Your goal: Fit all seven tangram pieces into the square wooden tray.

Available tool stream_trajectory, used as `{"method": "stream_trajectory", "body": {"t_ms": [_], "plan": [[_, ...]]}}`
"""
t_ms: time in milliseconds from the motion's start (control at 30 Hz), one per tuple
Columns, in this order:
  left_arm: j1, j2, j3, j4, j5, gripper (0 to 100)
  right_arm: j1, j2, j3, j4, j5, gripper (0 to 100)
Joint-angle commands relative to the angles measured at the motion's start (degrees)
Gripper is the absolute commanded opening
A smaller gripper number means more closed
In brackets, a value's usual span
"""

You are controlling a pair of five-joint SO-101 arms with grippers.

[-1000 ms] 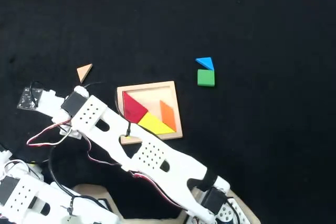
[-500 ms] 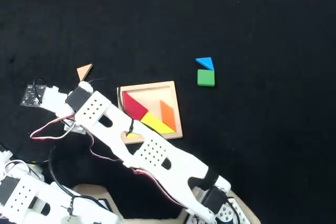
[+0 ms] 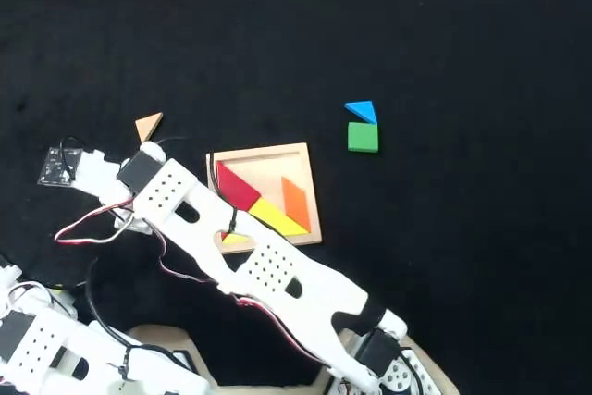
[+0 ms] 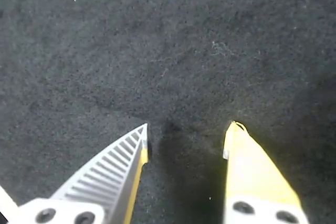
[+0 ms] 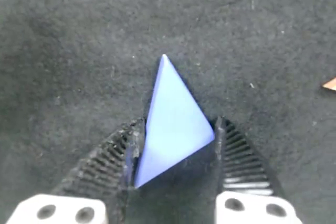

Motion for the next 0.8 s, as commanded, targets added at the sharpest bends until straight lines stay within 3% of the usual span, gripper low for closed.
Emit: {"method": "stream_trajectory", "body": {"t_ms": [0, 233, 467, 767], "plan": [[0.8, -0.6, 0.0, -1.4, -0.1, 23, 1.6, -0.7, -1.3, 0.1, 0.5, 16.3], [0.8, -0.6, 0.0, -1.4, -0.1, 23, 1.6, -0.7, -1.2, 0.1, 0.4, 15.7], [0.9, -0.6, 0.0, -1.4, -0.1, 23, 2.7, -0.7, -1.5, 0.1, 0.4, 4.7], [1.5, -0.6, 0.1, -1.4, -0.1, 23, 3.5, -1.3, -1.8, 0.8, 0.4, 4.3]]}}
